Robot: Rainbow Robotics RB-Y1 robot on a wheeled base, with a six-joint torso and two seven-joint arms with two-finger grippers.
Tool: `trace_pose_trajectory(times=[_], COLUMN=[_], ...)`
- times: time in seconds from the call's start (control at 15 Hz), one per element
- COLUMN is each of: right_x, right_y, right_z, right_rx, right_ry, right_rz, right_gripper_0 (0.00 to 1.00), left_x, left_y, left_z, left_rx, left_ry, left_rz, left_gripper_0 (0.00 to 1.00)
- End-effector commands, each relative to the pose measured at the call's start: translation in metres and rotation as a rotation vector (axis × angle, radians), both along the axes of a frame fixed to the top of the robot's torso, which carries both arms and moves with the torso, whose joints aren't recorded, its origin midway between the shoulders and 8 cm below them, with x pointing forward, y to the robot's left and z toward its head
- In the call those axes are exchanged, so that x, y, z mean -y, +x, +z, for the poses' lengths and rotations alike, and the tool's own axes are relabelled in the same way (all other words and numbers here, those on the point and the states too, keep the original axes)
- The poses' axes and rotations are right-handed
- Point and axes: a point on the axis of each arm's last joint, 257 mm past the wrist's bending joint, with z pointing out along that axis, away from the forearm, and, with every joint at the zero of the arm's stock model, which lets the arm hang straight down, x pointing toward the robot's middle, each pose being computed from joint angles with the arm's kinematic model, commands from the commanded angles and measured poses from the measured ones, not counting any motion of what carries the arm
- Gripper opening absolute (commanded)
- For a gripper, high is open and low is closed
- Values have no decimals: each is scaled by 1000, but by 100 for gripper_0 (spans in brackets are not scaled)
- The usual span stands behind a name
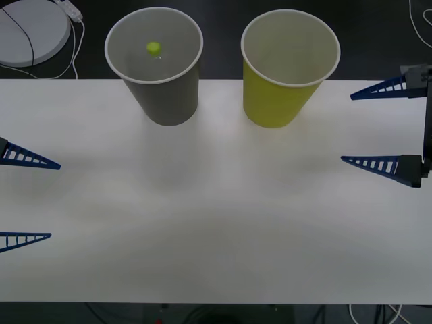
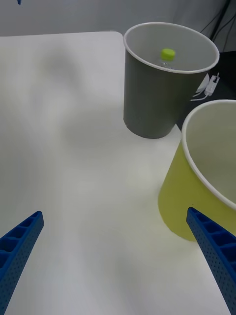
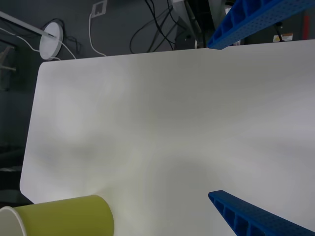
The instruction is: Put the can into the green bin and the plastic bottle into the gray bin
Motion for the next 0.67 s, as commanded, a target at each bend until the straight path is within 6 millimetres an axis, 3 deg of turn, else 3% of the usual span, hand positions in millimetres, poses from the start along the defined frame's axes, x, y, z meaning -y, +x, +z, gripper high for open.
trace_pose_trajectory(times=[0.07,0.67], right_x=[5,12], right_y=[-5,-19], right_z=[-7,-26], right_rx=[-6,-12], right_ry=[-7,-31], right_rz=[-3,22], right_gripper_0=[100,100], left_x=[0,0], left_y=[0,0], left_z=[0,0], left_rx=[0,0], left_ry=[0,0], left_rz=[0,0], left_gripper_0=[100,100])
